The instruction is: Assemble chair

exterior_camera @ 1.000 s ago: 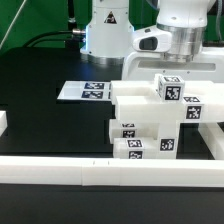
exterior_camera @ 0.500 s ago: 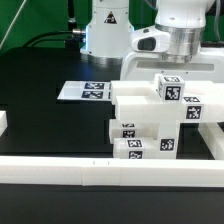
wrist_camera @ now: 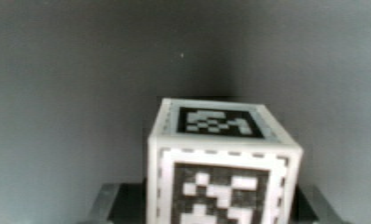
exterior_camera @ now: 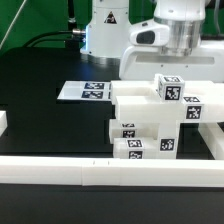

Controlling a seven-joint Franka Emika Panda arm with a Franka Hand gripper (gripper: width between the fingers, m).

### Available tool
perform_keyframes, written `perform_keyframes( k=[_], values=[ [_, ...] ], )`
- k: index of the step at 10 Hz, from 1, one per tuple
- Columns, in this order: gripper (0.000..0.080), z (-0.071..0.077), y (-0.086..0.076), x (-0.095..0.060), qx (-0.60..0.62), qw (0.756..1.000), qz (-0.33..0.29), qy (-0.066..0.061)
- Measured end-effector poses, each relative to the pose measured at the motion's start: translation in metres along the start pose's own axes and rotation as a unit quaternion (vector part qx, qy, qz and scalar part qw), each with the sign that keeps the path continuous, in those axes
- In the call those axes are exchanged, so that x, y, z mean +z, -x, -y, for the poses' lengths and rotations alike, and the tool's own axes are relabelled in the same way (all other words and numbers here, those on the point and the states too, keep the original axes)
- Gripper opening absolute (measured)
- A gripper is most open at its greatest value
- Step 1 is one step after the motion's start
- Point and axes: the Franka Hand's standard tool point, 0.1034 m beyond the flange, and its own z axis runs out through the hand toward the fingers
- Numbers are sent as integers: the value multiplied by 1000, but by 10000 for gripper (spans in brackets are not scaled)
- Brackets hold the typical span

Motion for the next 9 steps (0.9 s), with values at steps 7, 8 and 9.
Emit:
perform_keyframes(
  k=[7,8,9],
  values=[
    [284,-8,-36,-66,33,999,31,-27],
    [284,-11,-37,-66,35,999,31,-27],
    [284,-11,-37,-67,35,999,31,-27]
  ],
)
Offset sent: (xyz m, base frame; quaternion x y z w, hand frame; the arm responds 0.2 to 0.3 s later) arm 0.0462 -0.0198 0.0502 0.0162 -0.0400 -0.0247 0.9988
